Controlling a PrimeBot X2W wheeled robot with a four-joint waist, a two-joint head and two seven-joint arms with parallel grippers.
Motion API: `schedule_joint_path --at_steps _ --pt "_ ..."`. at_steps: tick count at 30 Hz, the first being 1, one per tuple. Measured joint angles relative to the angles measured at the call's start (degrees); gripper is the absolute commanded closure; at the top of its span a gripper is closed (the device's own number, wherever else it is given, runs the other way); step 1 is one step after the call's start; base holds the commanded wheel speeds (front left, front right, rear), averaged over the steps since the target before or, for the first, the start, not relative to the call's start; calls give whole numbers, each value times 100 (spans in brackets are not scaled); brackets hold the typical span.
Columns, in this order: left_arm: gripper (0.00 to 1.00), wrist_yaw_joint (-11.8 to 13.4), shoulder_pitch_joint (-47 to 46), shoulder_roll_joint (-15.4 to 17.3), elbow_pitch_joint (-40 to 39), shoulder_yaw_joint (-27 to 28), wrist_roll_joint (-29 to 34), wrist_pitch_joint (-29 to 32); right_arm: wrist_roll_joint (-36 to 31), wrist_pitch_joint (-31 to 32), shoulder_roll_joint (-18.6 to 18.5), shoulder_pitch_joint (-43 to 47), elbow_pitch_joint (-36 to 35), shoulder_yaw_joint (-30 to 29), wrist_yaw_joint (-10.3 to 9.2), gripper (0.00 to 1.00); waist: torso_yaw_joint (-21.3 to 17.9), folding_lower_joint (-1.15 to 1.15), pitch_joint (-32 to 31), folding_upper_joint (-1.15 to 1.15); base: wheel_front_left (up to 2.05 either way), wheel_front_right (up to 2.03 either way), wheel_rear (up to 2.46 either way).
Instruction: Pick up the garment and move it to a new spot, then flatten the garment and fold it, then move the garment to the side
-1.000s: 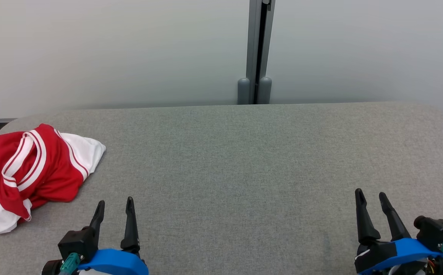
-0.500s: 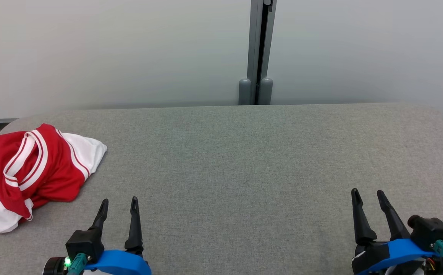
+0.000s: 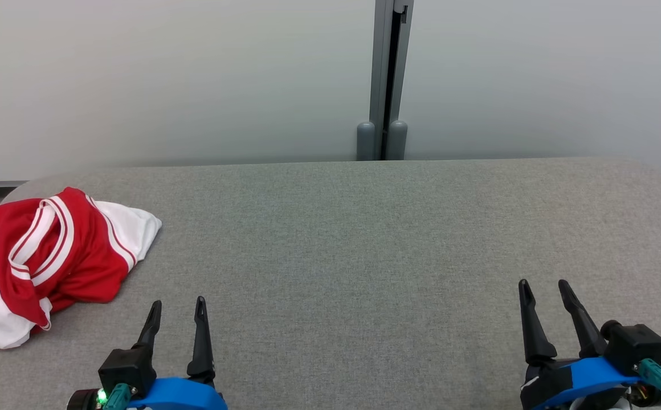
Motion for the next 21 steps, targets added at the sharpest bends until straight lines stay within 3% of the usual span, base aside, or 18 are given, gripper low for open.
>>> schedule_joint_path --at_steps 21 --pt "0 107 18 112 -63 -130 79 41 -27 -21 -5 26 14 -38 5 0 130 0 -8 0 0 0 0"
